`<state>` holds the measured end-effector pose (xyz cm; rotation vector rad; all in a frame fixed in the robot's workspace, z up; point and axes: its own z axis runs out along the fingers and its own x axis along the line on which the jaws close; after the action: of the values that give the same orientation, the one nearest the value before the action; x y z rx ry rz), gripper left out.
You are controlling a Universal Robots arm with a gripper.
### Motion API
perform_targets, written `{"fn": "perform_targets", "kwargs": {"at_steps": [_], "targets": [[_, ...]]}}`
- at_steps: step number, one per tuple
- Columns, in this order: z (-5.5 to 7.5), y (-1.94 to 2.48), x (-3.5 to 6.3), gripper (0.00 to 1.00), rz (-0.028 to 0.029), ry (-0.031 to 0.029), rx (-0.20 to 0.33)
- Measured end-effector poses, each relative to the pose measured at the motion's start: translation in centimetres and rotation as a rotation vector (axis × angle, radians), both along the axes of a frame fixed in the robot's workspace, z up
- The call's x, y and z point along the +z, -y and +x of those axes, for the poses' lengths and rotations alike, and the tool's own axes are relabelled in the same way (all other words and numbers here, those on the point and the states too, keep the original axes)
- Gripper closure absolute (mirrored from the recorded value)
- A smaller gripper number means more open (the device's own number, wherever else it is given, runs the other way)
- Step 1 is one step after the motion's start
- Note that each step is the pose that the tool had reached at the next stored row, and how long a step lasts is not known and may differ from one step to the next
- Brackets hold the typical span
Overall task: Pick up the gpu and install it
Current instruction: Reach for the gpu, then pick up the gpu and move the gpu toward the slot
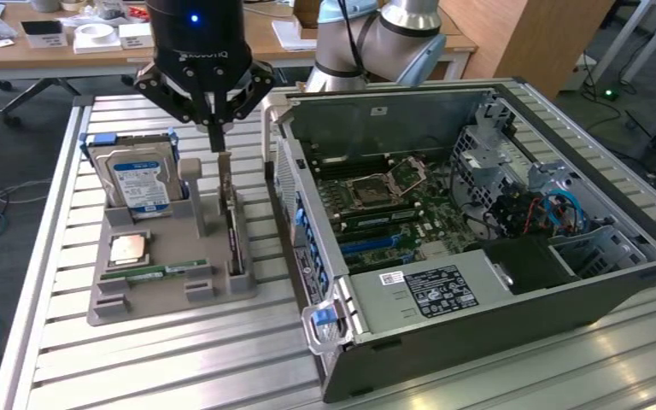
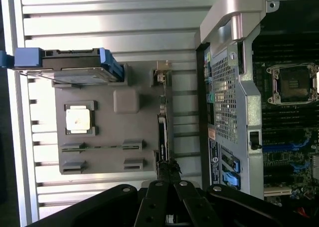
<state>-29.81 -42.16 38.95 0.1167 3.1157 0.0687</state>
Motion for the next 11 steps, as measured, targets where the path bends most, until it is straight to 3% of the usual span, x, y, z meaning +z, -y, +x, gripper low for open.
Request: {"fn": "perform_targets", "kwargs": {"at_steps": [11], "targets": [[-0.14, 0.01, -0.01, 0.89, 0.0, 0.0001, 0.0]]}}
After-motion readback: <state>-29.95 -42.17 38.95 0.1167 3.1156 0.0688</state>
